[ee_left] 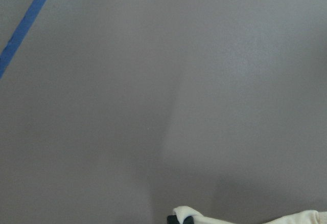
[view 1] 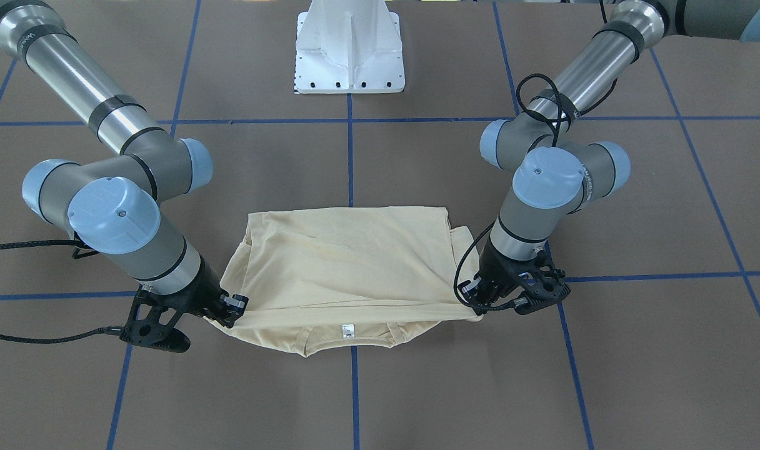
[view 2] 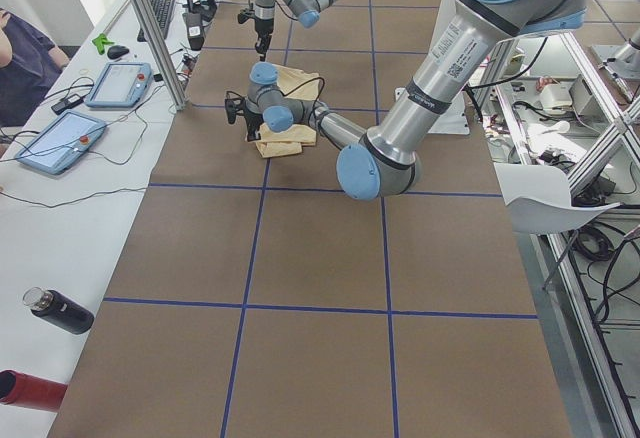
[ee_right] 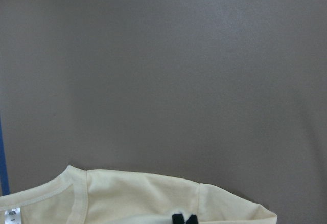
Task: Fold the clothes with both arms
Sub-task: 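Lay the hem down at the collar and open both grippers, then move the right gripper down to the folded shirt's side edge and grasp it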
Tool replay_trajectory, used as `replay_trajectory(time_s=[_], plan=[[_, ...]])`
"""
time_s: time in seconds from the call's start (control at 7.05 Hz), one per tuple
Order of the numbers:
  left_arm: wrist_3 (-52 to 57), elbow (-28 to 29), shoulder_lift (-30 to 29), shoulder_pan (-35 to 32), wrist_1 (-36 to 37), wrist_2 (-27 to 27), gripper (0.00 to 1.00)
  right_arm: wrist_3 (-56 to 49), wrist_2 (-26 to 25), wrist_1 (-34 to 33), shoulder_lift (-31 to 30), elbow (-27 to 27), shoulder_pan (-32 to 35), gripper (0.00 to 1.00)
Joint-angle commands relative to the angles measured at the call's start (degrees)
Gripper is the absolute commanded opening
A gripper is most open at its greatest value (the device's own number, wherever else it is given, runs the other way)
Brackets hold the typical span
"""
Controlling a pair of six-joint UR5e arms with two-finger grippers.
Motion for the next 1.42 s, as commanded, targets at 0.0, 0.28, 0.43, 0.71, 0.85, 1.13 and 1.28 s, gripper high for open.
replay_trajectory(time_s=[0.0,0.28,0.43,0.71,0.85,1.13,1.28], plan=[[0.5,-2.1,1.2,-0.1,0.0,-0.2,1.0,-0.2,0.0,0.5,-0.3,0.0,-0.1,1.0],[3.3,-9.6,5.8,-0.5,0.3,-0.3,1.0,0.2,0.6,4.5,-2.2,0.9,0.0,1.0],[3.3,-12.2,6.7,-0.5,0.4,-0.4,1.0,1.0,1.6,5.9,-5.1,4.5,0.0,1.0],[3.3,-17.6,6.7,-0.4,4.0,-0.6,1.0,8.8,3.1,6.1,-13.2,14.3,-4.1,1.0],[3.3,-18.4,6.8,-0.4,4.0,-0.6,1.0,12.9,0.8,6.0,-14.9,17.4,-7.5,1.0],[3.2,-20.1,6.6,-0.3,4.0,-0.6,1.0,15.4,-4.4,5.4,-16.1,18.0,-12.7,0.99],[3.1,-20.6,6.6,-0.2,4.1,-0.6,1.0,15.4,-5.2,5.0,-16.3,17.9,-14.1,0.98]])
